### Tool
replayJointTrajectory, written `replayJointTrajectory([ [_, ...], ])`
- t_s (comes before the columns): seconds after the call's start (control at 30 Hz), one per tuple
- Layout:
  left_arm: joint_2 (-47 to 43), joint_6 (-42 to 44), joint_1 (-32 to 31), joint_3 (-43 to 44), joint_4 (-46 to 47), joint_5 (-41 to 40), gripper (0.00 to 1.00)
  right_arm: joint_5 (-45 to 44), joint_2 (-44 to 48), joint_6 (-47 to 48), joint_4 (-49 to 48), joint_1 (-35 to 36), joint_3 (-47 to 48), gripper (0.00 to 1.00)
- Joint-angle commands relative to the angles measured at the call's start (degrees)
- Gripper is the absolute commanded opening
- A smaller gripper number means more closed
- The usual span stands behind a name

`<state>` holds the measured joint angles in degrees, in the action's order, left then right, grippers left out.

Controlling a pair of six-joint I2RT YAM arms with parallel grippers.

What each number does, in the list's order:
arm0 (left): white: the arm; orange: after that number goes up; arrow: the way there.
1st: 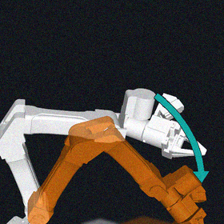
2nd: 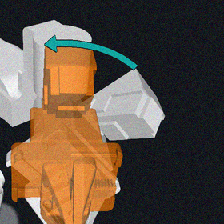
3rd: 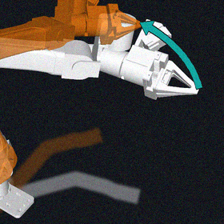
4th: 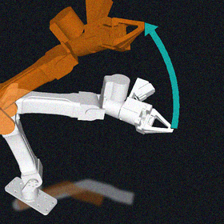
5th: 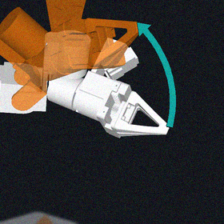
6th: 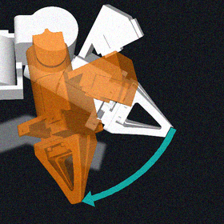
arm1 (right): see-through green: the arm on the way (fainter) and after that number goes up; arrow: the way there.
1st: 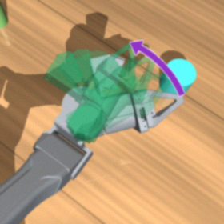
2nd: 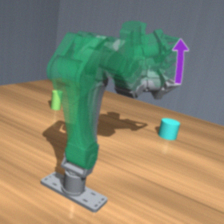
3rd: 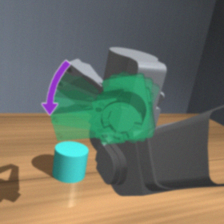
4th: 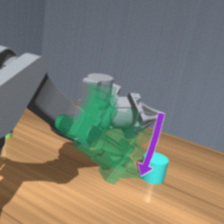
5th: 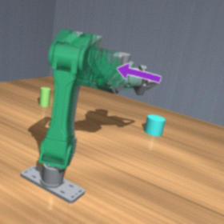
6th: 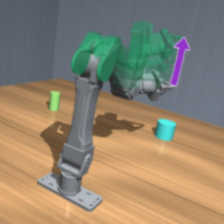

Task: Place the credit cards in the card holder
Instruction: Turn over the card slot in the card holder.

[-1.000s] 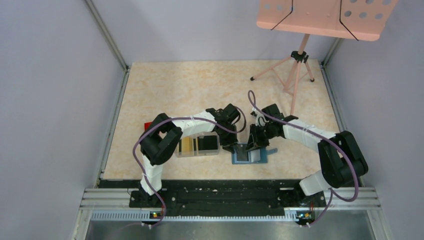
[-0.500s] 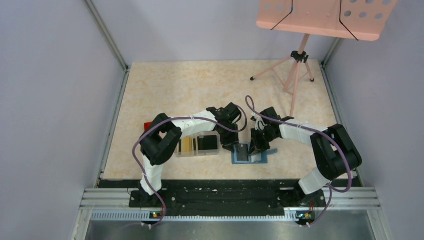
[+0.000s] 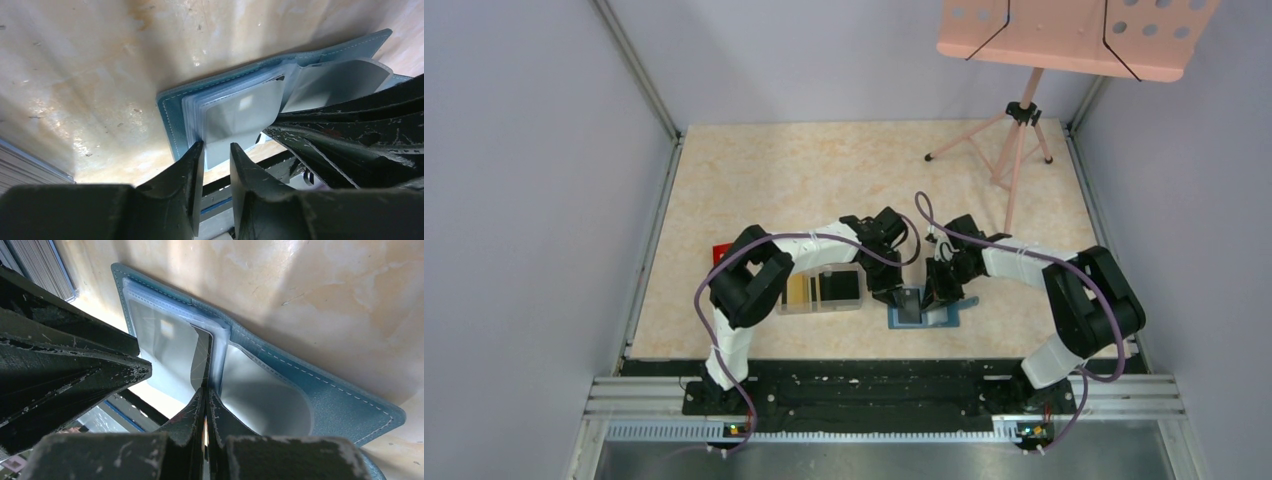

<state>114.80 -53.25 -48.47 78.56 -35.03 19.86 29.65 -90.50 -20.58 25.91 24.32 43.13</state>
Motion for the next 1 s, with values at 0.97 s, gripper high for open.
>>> replayJointTrajectory([
  [0.97, -6.9, -6.0, -0.8, -6.2, 25.0, 12.0, 0.32, 9.9, 5.2, -2.2, -3.6, -7.0, -2.3, 0.05],
])
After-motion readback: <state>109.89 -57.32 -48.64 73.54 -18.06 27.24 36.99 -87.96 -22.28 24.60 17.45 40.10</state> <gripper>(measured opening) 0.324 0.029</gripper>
